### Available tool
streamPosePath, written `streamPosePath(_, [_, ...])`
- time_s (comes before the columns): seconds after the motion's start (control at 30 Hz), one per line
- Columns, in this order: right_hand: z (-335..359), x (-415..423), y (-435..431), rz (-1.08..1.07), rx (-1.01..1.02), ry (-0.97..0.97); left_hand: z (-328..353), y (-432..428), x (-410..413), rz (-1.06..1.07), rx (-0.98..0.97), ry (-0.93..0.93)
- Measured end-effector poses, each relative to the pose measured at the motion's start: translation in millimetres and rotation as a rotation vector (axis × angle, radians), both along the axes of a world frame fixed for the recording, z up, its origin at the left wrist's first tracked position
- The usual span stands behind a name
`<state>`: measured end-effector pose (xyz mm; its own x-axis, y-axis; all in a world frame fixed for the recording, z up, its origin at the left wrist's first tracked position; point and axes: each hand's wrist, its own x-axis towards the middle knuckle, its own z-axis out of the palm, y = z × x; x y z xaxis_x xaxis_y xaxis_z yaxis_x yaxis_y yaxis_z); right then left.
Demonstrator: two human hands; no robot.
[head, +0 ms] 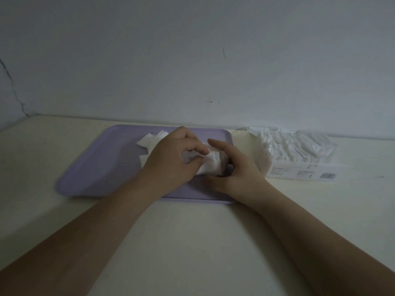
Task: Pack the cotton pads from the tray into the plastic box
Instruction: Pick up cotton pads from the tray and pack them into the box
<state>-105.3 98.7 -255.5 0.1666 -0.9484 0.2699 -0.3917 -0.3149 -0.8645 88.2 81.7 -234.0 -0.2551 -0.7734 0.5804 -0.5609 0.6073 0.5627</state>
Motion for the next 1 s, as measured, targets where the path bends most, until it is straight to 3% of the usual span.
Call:
streamPosePath(0.17, [-2,4,-1,-0.072,-0.126,0.132,4,3,1,-0.07,-0.027,0.017])
streamPosePath(0.4, [-1,3,-2,-0.08,-0.114,0.16,13,6,2,-0.062,-0.015,0.009])
streamPosePath(0.63, [3,4,2,-0.01,-0.101,0.194,9,3,-1,-0.051,-0.039,-0.12])
streamPosePath(0.73, [4,6,3,-0.013,-0.082,0.096,3,0,-4,-0.11,-0.074,-0.189])
streamPosePath(0.87, [4,4,1,-0.084,-0.072,0.011,2,-3,3,-0.069,0.06,-0.081])
streamPosePath(1.0, [5,2,1,-0.083,-0.096,0.052,-2,-8,11,-0.01,0.238,-0.205])
